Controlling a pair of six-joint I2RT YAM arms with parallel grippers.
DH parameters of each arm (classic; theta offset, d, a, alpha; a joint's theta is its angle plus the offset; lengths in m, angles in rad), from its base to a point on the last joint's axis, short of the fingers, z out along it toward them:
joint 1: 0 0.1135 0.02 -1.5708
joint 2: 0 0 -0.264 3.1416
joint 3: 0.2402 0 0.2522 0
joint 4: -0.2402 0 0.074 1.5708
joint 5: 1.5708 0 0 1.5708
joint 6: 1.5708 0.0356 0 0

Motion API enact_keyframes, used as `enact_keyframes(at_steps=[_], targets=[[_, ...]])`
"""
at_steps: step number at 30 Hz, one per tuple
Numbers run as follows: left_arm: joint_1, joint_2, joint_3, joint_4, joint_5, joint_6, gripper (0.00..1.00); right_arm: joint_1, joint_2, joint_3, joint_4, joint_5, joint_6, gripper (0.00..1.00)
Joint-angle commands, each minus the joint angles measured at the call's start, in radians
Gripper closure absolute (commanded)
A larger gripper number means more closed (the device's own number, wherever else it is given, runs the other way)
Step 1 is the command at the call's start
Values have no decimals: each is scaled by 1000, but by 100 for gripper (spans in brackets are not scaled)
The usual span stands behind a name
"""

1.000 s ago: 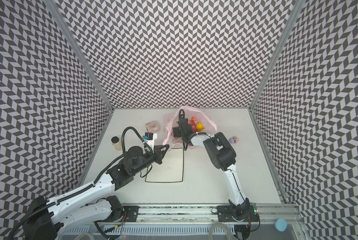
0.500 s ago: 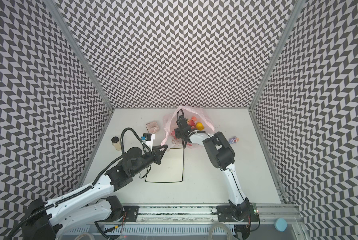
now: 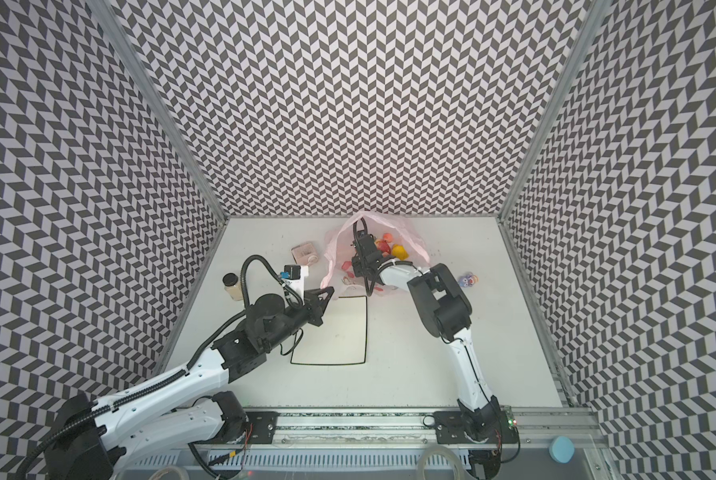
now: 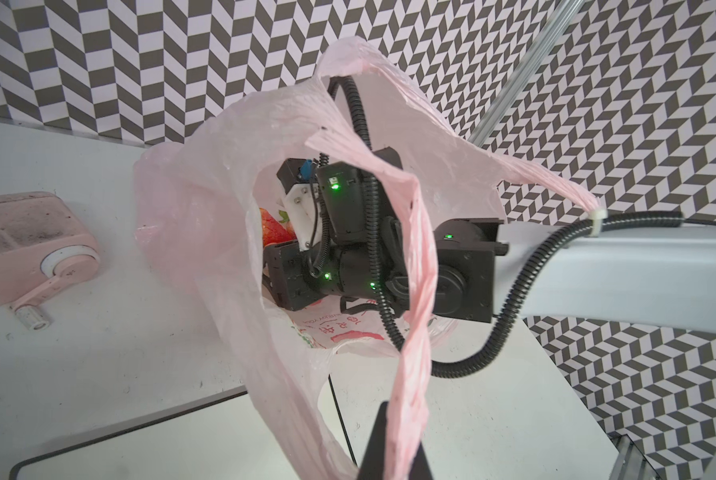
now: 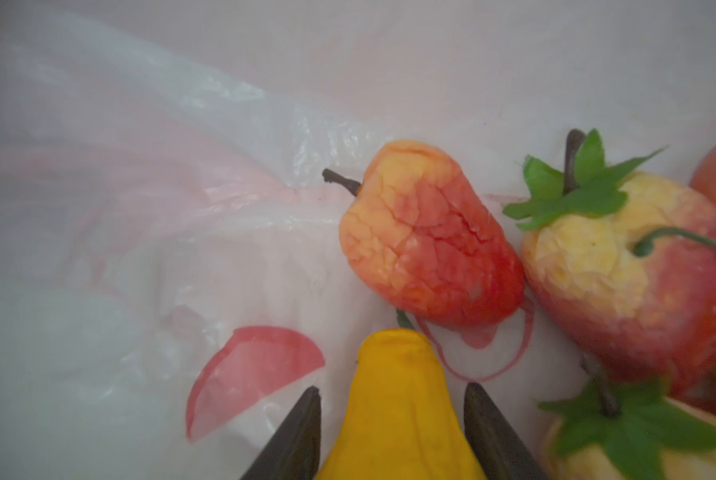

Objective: Take the fake fruits out of the plastic bag
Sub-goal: 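Reach the right gripper into the open bag and grasp the yellow pear, then lift the yellow pear out and place it on the white mat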

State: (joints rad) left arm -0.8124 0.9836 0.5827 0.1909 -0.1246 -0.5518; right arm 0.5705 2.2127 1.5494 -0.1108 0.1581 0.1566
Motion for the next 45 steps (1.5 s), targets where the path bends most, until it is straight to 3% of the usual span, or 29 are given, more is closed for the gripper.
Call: enact_keyframes(at_steps=[1,9,19,28,36,45], targets=[[-8,20,-6,49,-49,-39,100,0,-169,-72,73,-61,-26,72],[-2,70,7,76,-71,-76,100,-1,-435,-324,160,-233,-82,72],[44,114,46,70,-44,-79,100,12,-764,-474,97,-393,-177,73],[110,150,57,120,28,-93,100,176,-1058,-824,232,-332,-288,72],[141,151,65,117,47,-96,100,340,-899,-854,336,-230,-248,73],[153,137,67,102,41,-96,100,390,-613,-780,442,-202,-154,75]])
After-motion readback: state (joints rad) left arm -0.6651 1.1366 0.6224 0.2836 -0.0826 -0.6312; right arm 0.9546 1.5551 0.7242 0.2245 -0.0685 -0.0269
